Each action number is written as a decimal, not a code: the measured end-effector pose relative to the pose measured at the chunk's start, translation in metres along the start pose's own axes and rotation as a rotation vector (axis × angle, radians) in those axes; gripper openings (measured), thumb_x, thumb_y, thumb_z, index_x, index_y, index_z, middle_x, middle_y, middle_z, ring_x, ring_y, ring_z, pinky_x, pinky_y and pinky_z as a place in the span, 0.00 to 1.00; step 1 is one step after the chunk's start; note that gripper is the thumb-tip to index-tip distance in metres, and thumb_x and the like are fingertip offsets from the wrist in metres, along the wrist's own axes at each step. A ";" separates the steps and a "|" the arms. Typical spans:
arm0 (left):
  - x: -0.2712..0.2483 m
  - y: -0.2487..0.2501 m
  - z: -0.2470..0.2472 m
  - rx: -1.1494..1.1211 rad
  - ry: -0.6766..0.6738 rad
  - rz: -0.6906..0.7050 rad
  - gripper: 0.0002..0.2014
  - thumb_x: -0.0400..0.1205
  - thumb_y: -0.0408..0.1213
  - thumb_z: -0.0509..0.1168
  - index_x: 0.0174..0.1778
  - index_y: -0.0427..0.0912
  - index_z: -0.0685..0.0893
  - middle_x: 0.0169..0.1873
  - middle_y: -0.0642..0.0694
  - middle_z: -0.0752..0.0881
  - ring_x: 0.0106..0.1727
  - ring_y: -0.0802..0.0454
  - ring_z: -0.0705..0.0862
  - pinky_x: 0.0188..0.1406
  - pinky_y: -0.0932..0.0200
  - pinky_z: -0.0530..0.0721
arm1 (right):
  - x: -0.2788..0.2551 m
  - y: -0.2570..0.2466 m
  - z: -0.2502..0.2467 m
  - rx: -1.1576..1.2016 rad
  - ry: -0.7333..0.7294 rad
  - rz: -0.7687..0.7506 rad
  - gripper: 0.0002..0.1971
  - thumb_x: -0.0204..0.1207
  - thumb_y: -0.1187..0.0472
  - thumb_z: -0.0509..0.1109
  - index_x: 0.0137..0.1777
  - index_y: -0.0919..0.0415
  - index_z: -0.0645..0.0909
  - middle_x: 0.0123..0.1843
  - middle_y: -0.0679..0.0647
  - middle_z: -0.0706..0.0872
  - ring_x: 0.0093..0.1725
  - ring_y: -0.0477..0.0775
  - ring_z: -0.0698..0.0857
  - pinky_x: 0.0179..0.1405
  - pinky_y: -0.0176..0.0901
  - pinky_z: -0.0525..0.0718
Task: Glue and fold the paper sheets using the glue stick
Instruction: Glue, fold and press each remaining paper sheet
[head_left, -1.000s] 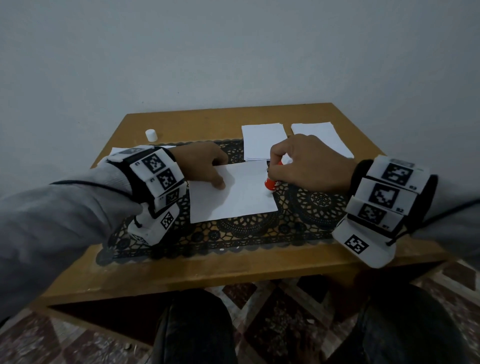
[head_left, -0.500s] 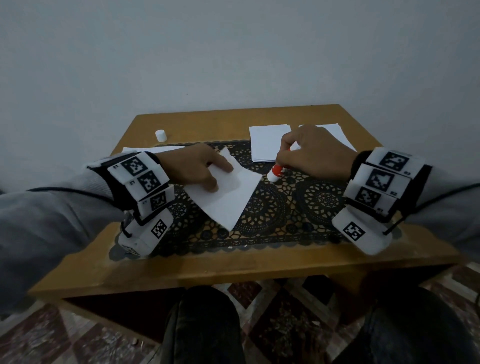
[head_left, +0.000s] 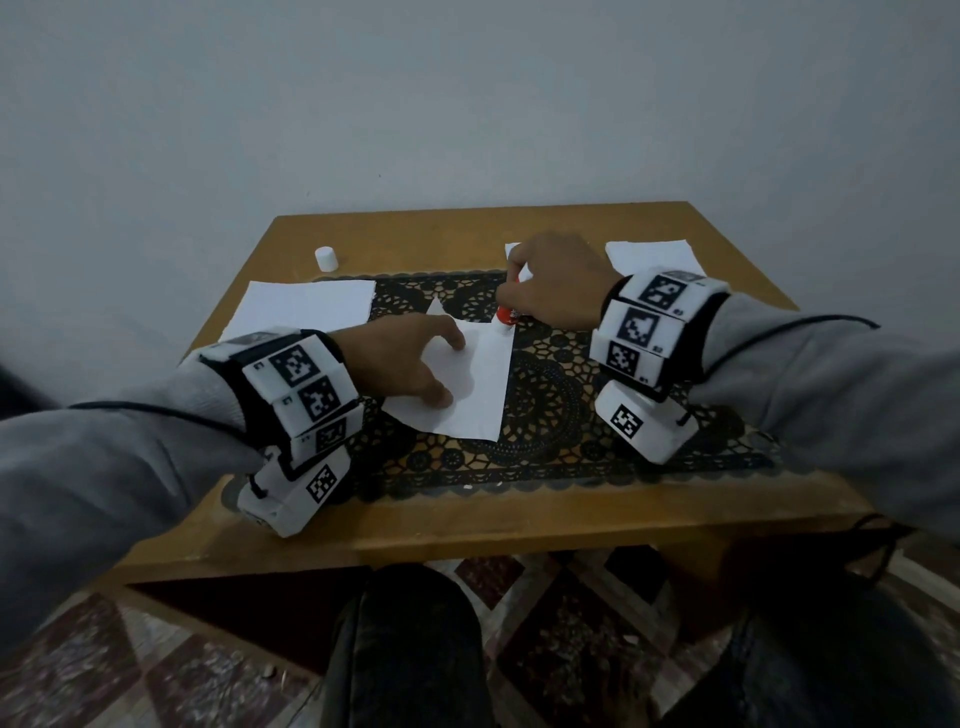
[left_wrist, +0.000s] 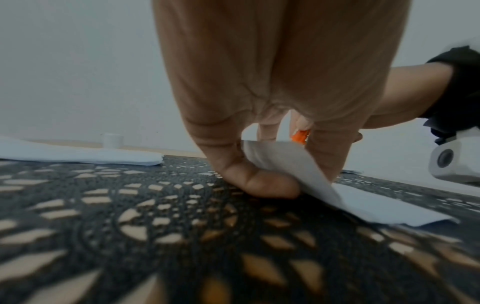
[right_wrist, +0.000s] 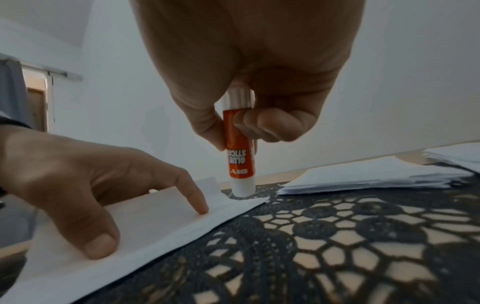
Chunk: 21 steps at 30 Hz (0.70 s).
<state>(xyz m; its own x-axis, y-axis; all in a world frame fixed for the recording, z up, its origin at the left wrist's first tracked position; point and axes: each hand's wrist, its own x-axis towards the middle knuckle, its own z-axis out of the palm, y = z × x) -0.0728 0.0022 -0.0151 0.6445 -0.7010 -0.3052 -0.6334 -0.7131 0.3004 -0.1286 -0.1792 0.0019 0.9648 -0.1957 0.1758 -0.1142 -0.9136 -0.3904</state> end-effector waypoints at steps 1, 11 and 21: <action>0.000 0.000 0.000 -0.001 -0.001 0.004 0.32 0.75 0.45 0.75 0.74 0.54 0.71 0.76 0.48 0.69 0.72 0.46 0.71 0.67 0.56 0.69 | 0.001 0.000 0.002 -0.010 -0.007 0.006 0.12 0.74 0.53 0.70 0.43 0.63 0.86 0.44 0.55 0.85 0.45 0.54 0.81 0.29 0.37 0.71; 0.003 -0.004 -0.002 -0.020 -0.008 0.022 0.31 0.74 0.45 0.76 0.73 0.53 0.72 0.76 0.48 0.69 0.73 0.46 0.70 0.67 0.56 0.68 | 0.005 -0.005 0.010 -0.047 -0.049 0.005 0.11 0.74 0.53 0.71 0.43 0.63 0.85 0.51 0.57 0.86 0.50 0.56 0.84 0.40 0.43 0.77; 0.004 -0.006 0.000 -0.054 -0.011 0.017 0.32 0.74 0.45 0.76 0.72 0.54 0.71 0.73 0.48 0.71 0.68 0.47 0.73 0.63 0.56 0.72 | -0.021 -0.018 0.011 -0.028 -0.097 -0.062 0.13 0.71 0.51 0.72 0.36 0.62 0.82 0.36 0.53 0.82 0.32 0.49 0.77 0.31 0.41 0.72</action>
<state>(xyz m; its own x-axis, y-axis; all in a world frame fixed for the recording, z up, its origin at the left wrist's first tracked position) -0.0666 0.0037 -0.0181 0.6289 -0.7133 -0.3093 -0.6200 -0.7002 0.3541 -0.1444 -0.1551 -0.0048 0.9885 -0.1044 0.1095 -0.0591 -0.9327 -0.3559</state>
